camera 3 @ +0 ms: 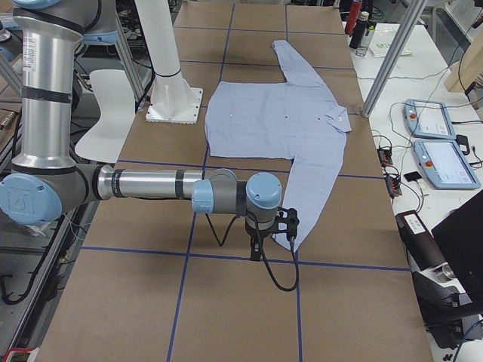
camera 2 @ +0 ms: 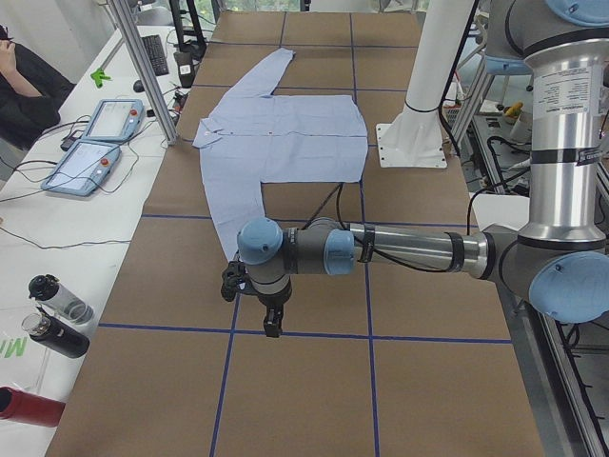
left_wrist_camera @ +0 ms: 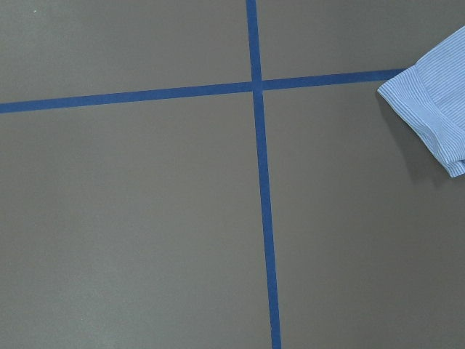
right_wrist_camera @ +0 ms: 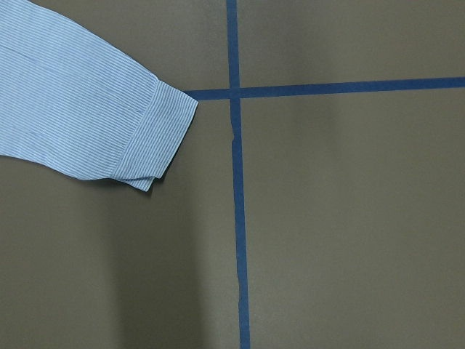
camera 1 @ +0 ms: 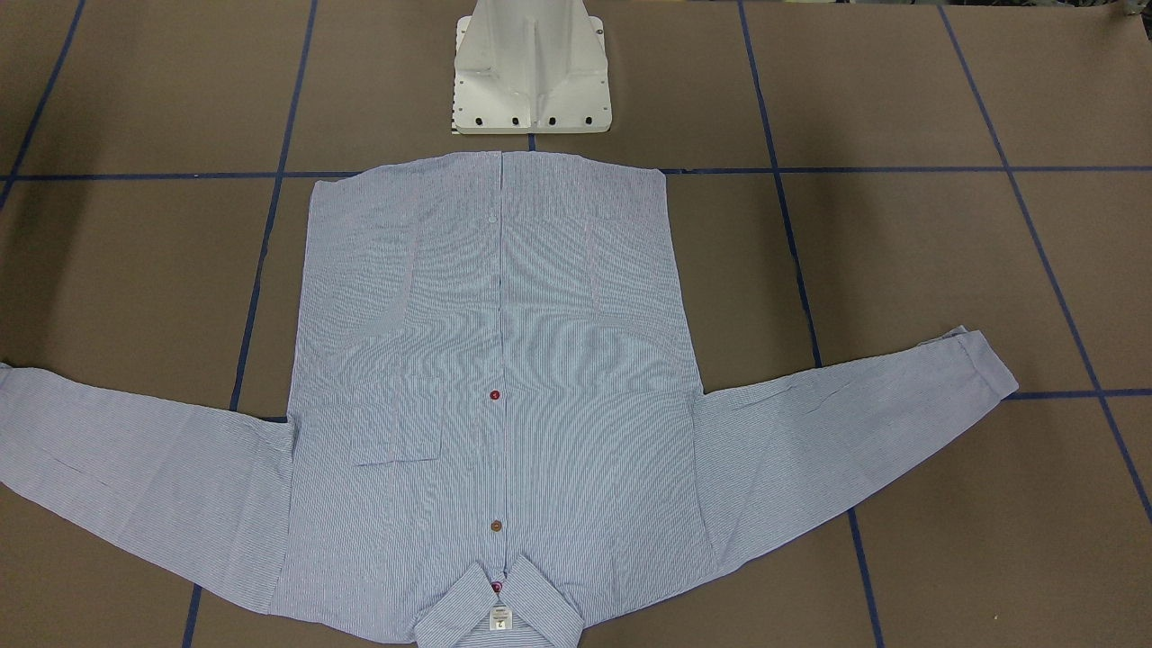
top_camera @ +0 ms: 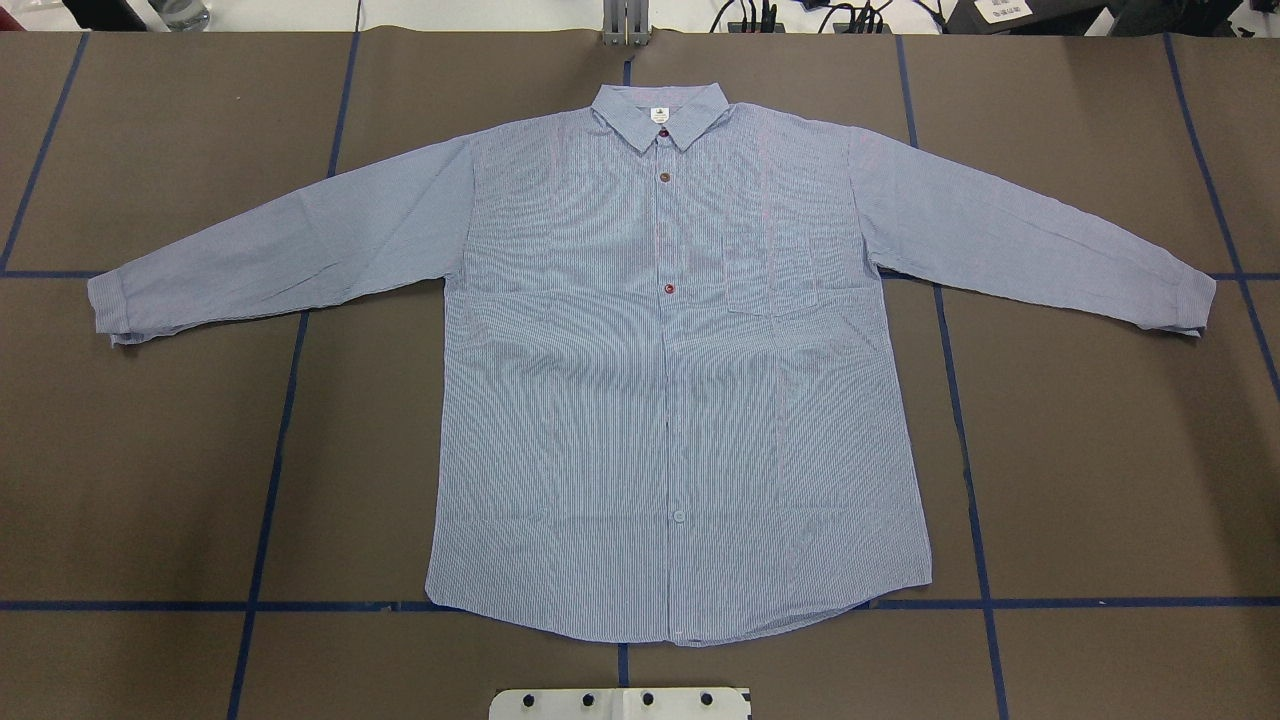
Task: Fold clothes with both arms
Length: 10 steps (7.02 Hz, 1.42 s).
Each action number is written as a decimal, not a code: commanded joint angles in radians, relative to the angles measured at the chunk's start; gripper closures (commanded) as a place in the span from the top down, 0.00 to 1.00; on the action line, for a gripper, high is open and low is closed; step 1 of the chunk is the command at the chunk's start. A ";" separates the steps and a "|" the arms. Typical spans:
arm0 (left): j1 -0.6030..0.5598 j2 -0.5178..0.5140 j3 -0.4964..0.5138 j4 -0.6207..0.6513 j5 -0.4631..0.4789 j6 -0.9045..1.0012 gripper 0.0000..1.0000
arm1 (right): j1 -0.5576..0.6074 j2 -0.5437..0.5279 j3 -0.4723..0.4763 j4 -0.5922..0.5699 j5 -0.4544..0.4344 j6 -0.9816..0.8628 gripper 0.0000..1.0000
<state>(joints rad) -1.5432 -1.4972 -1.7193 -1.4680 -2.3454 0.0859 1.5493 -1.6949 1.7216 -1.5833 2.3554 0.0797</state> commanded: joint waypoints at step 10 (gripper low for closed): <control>0.008 -0.096 -0.118 -0.009 0.008 -0.001 0.99 | -0.066 0.075 -0.239 0.354 0.016 0.037 1.00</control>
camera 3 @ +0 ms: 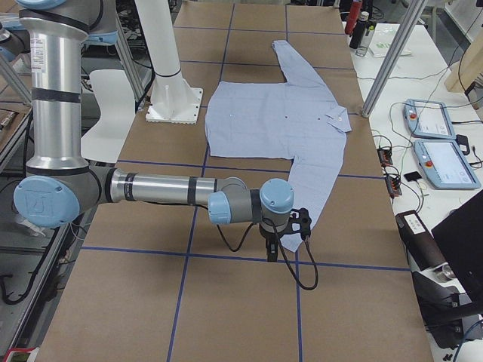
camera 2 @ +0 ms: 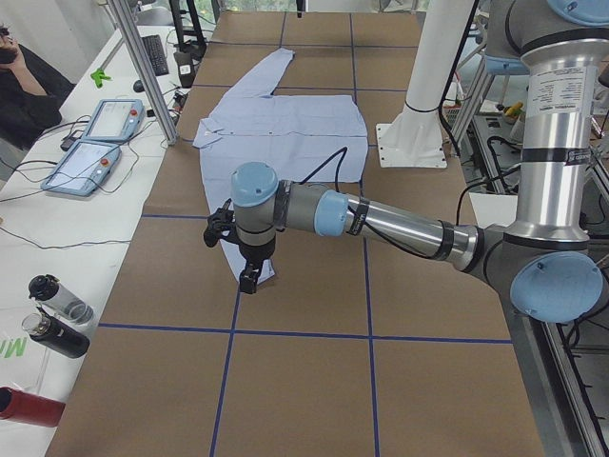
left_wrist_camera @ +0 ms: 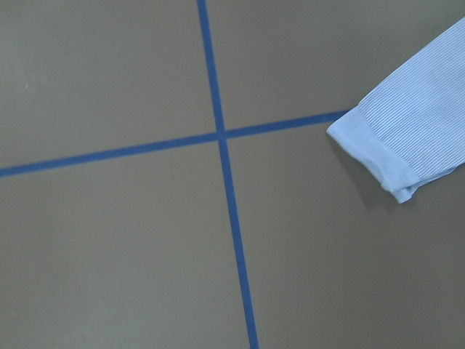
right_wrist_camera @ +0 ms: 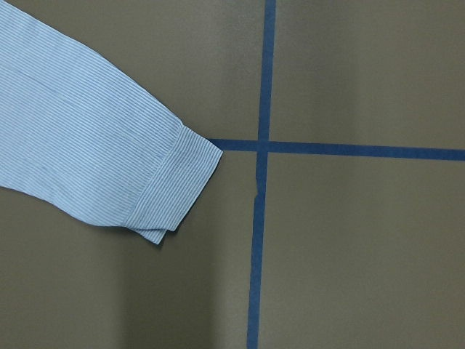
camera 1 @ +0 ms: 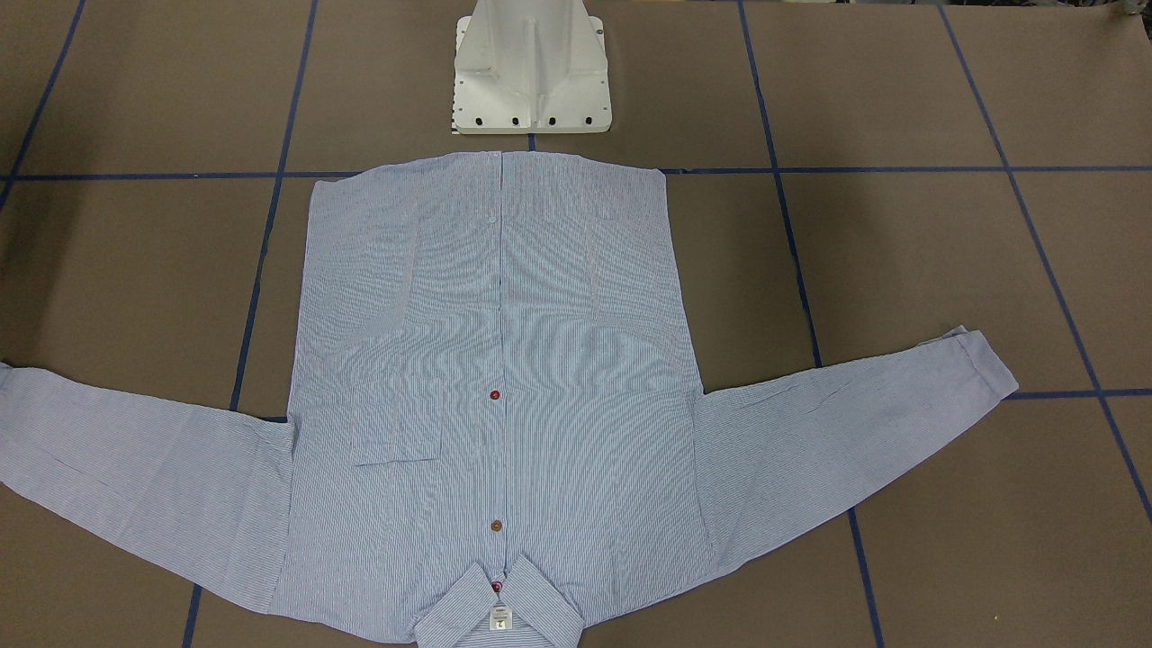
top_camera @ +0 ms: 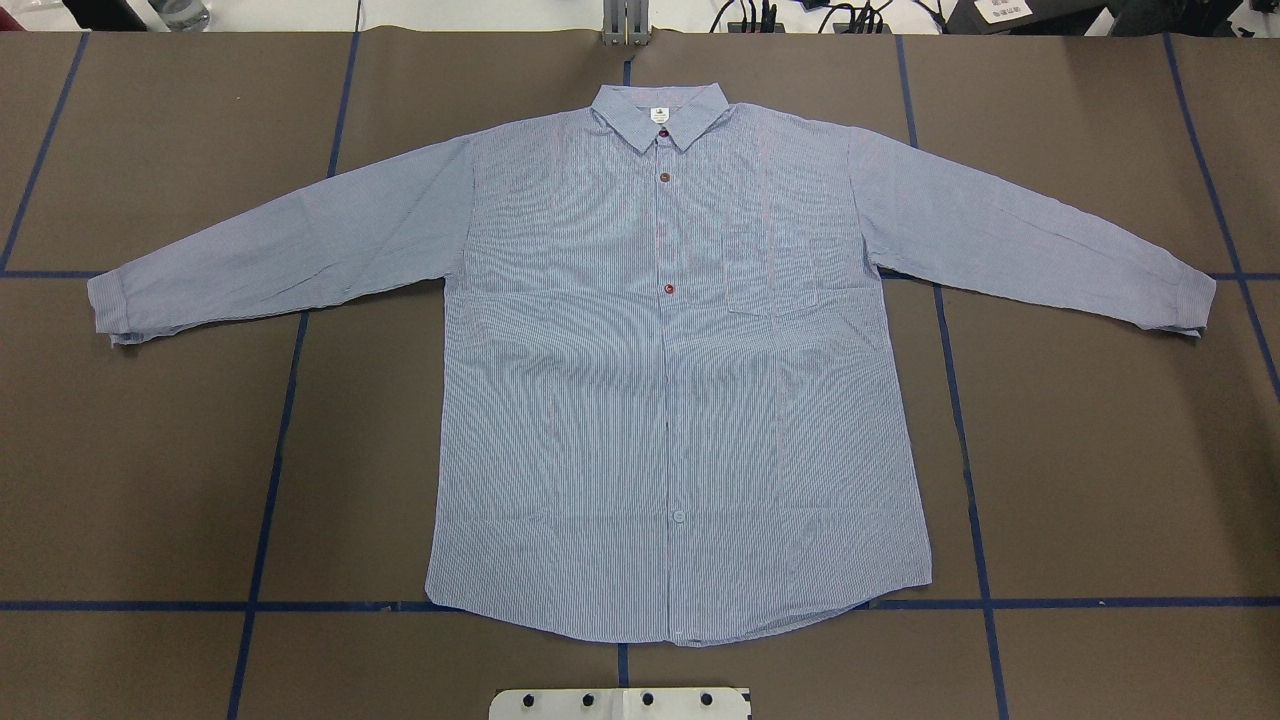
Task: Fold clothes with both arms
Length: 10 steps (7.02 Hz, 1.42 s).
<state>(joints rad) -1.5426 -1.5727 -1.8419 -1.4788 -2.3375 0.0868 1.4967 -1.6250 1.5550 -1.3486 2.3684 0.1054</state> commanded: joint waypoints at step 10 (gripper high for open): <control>0.009 -0.049 0.006 -0.006 -0.008 0.002 0.99 | -0.263 0.097 -0.272 0.498 -0.092 0.494 0.97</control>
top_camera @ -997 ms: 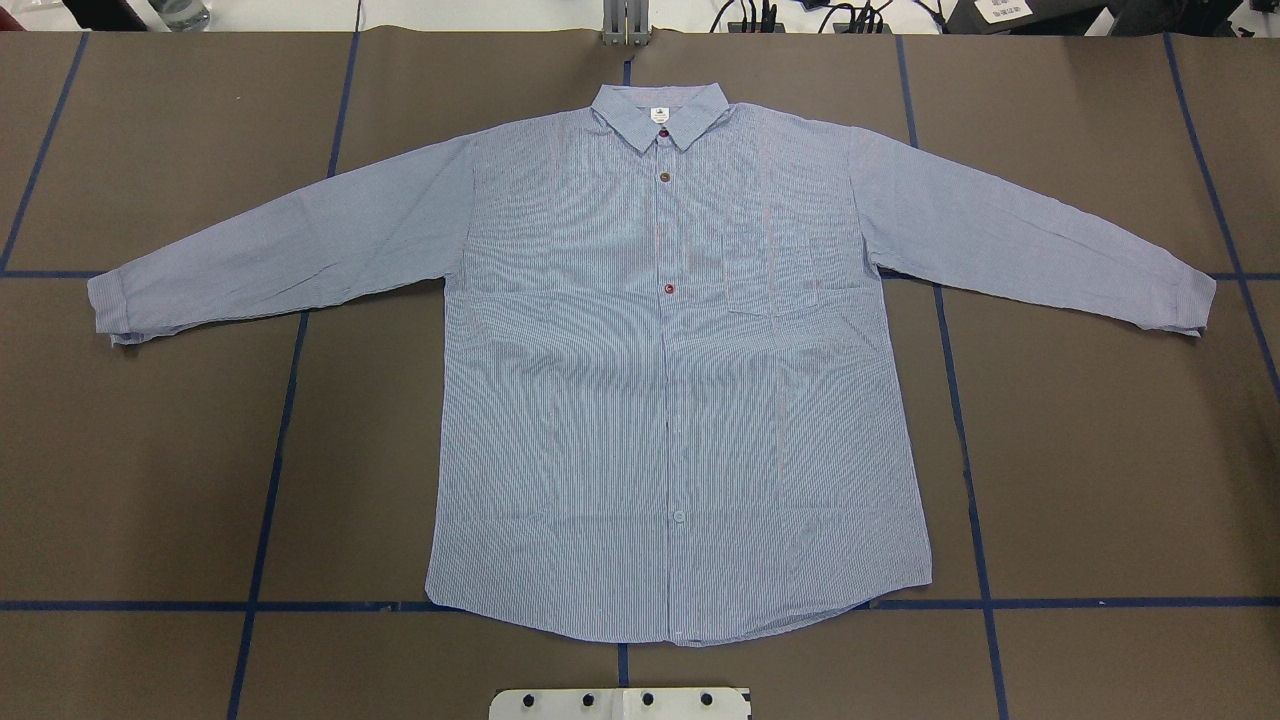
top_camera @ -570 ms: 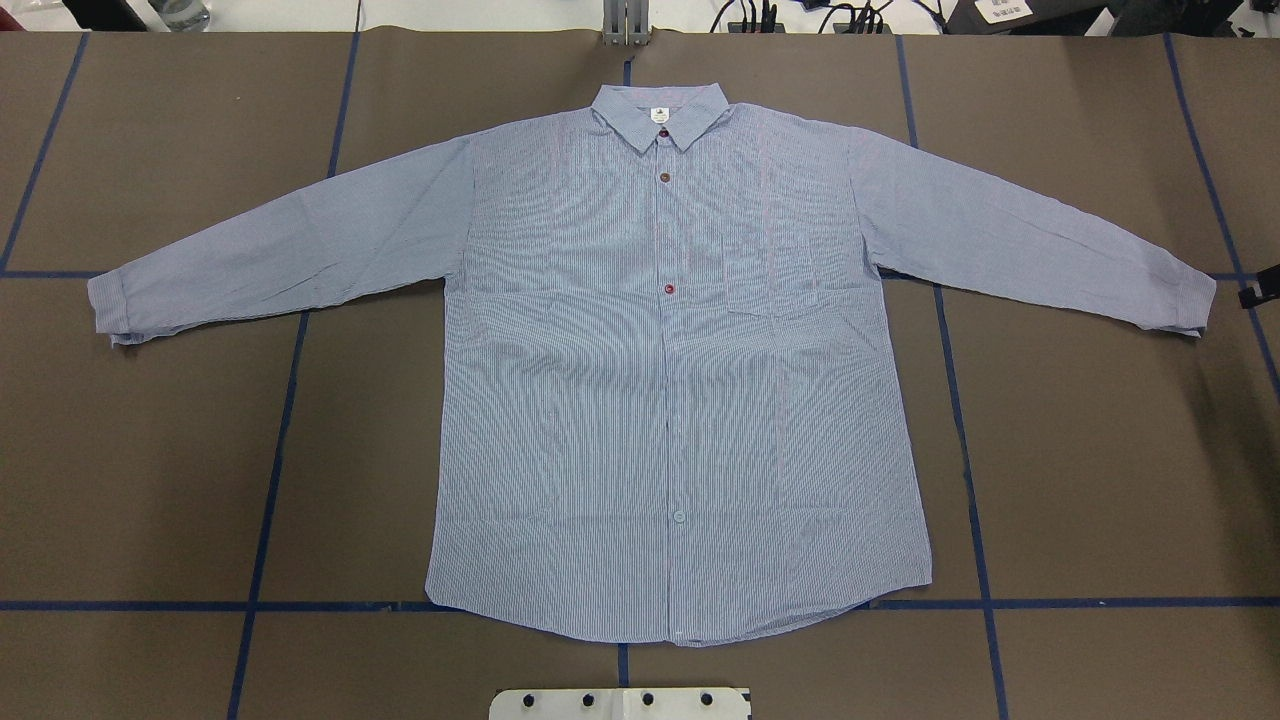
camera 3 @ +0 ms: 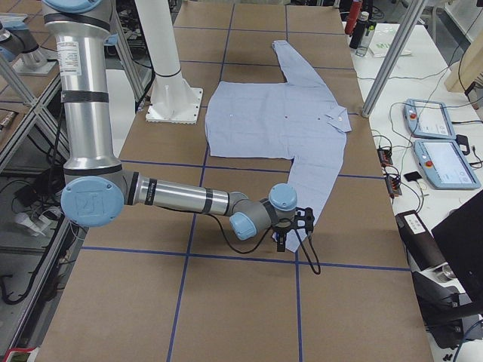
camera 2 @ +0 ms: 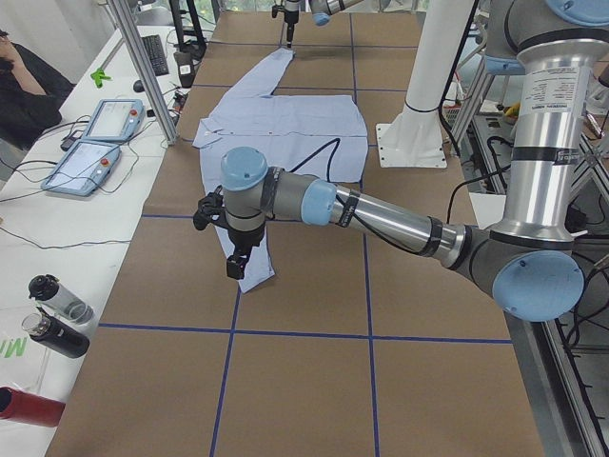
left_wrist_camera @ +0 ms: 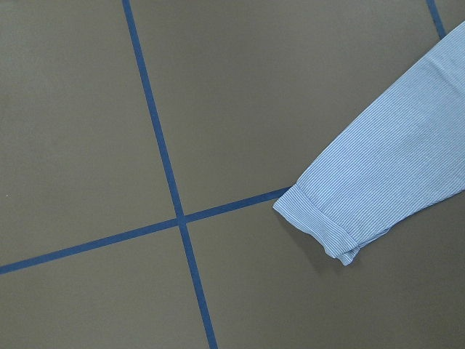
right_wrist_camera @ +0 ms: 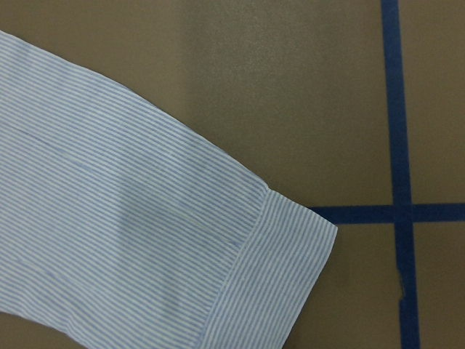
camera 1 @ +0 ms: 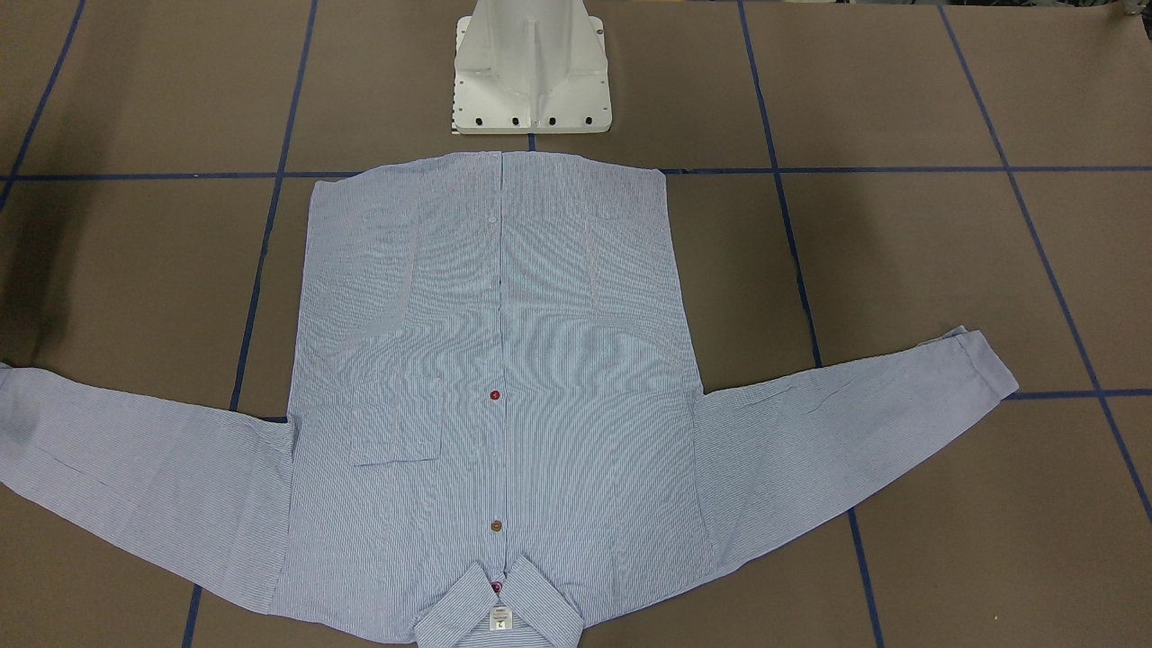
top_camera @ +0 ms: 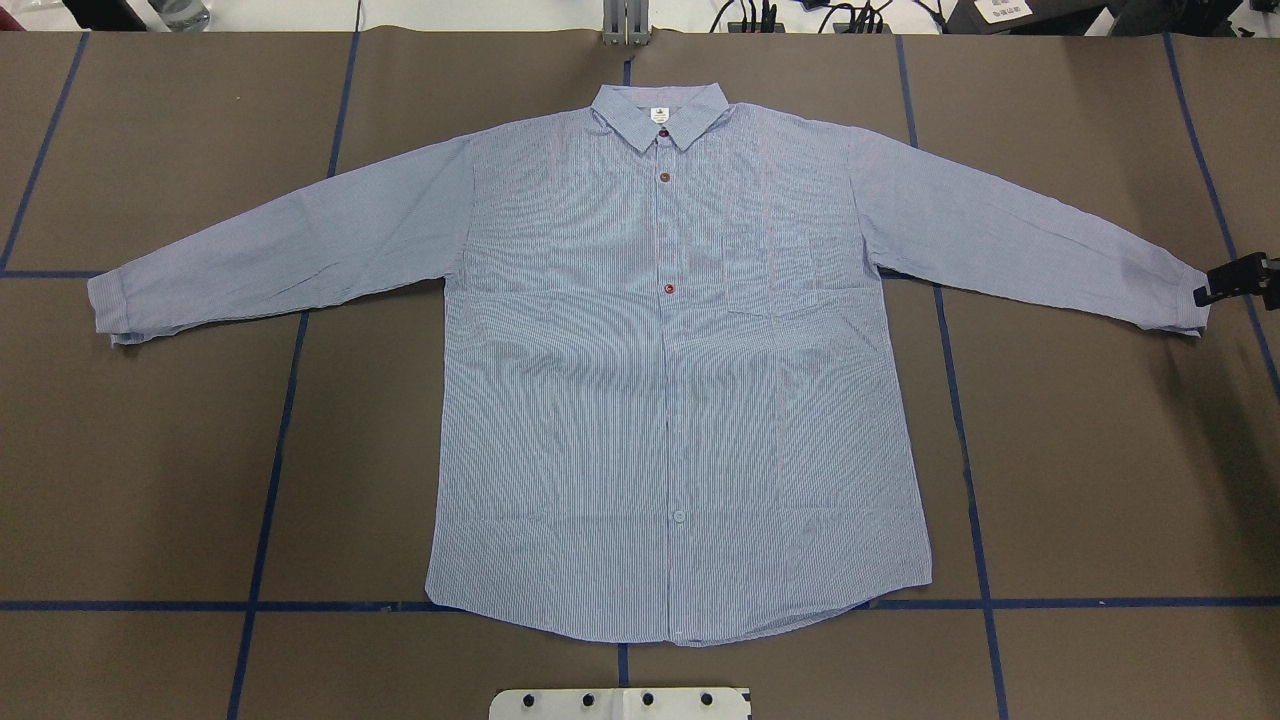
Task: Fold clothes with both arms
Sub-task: 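Lower the right gripper onto the cuff of the sleeve nearest it and grasp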
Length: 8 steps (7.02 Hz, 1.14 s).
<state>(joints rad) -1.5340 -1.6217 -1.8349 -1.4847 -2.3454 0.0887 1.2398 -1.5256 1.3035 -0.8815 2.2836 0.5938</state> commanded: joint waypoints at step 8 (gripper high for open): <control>0.000 0.003 0.002 0.000 0.000 0.000 0.99 | -0.043 0.010 -0.062 0.101 -0.001 0.034 0.62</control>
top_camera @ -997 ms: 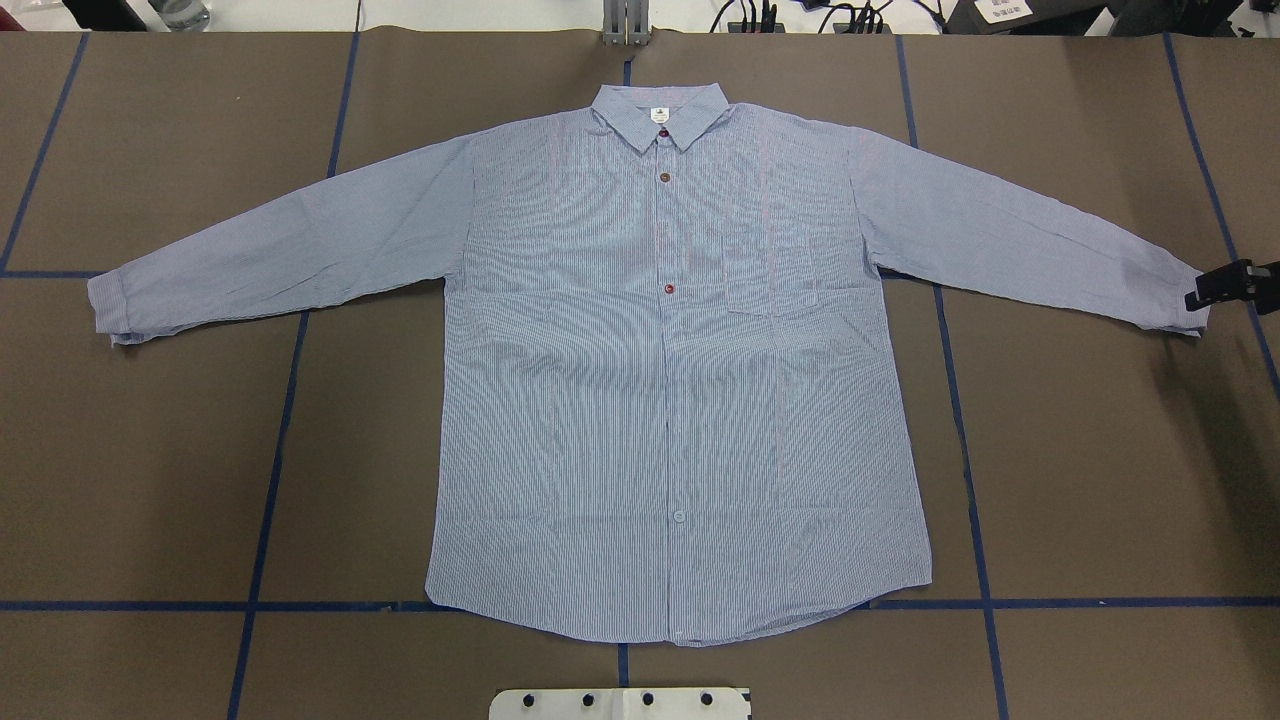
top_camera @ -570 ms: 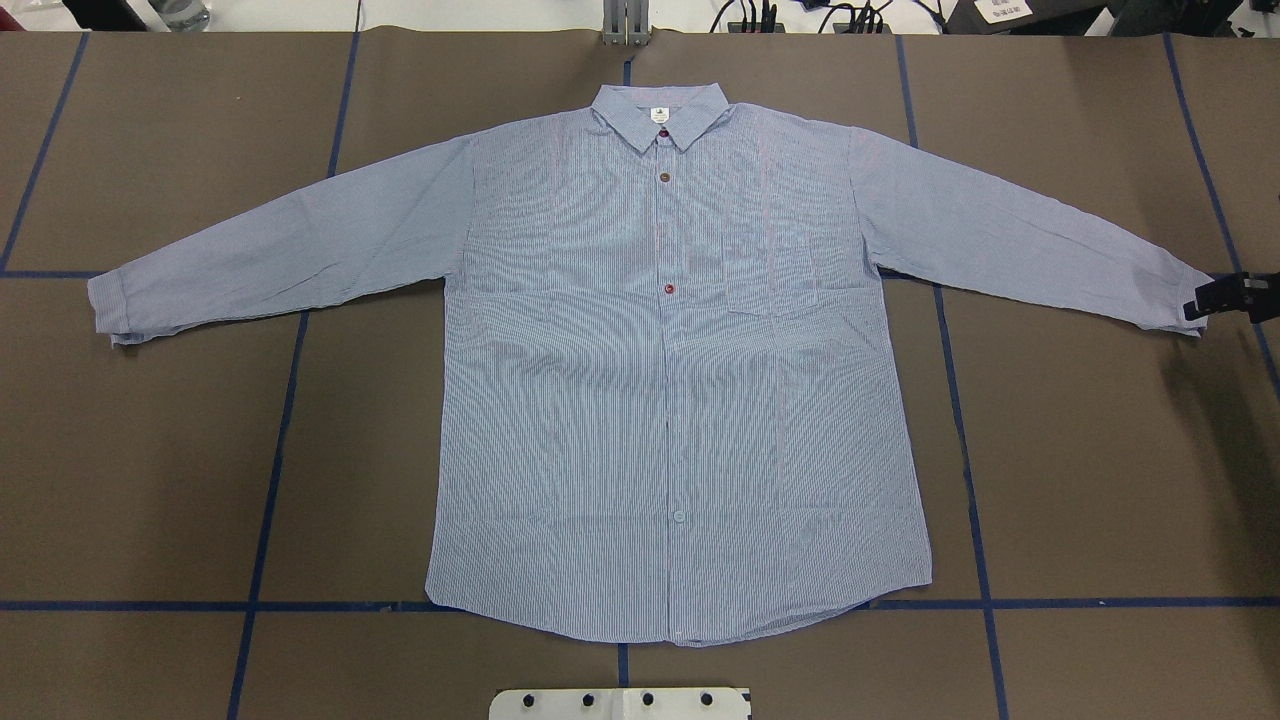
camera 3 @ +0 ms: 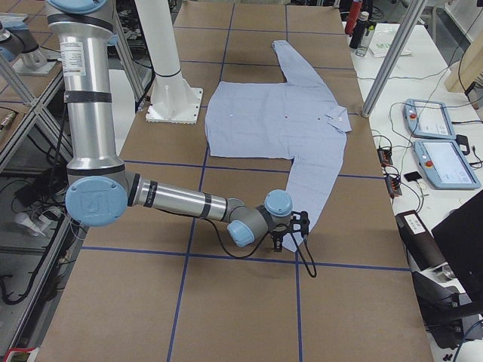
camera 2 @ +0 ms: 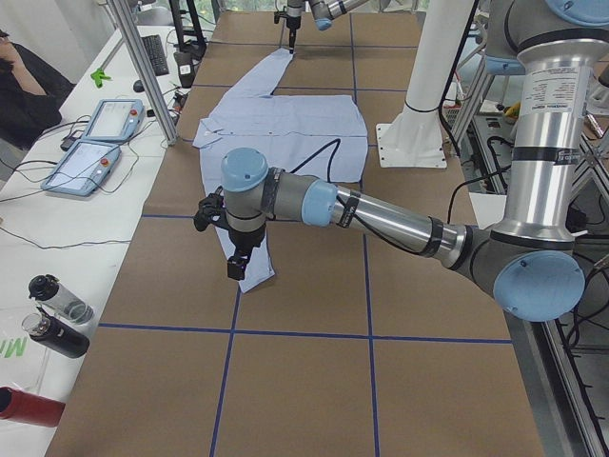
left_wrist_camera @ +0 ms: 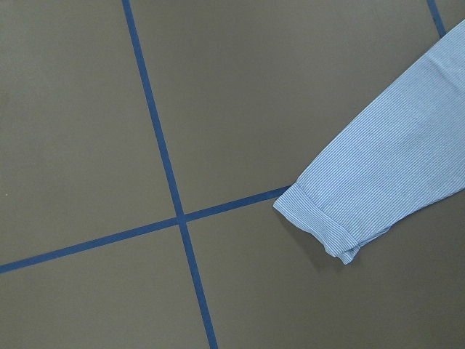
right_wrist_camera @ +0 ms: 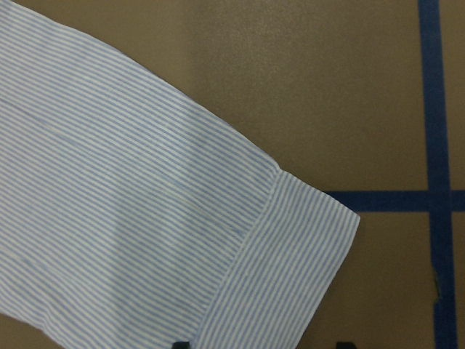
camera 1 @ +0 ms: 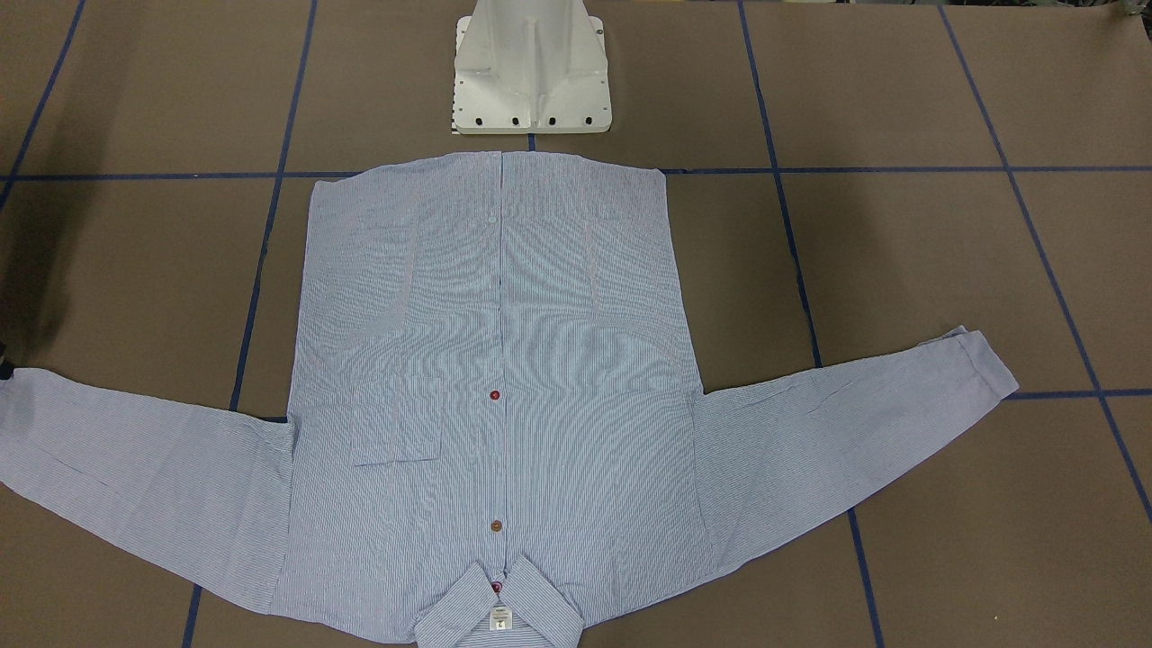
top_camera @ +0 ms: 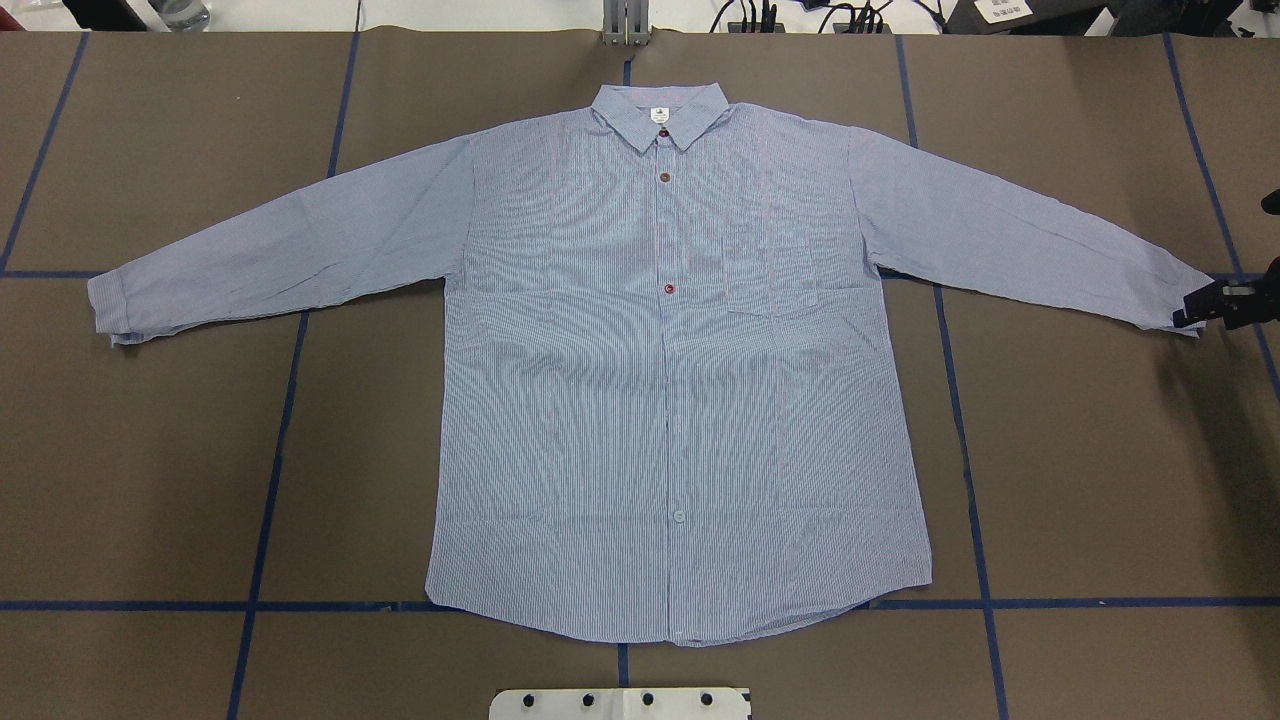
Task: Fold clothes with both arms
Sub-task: 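Lower the right gripper onto the cuff of the sleeve nearest it and grasp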
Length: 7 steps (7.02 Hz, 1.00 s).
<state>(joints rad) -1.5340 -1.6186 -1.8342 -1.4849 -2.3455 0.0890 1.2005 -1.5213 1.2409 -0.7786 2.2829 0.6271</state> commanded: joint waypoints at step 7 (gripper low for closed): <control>-0.002 -0.004 -0.002 0.002 0.000 -0.017 0.99 | -0.012 0.004 0.002 -0.001 0.000 0.026 0.30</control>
<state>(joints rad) -1.5353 -1.6218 -1.8351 -1.4838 -2.3455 0.0828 1.1889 -1.5157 1.2443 -0.7806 2.2825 0.6526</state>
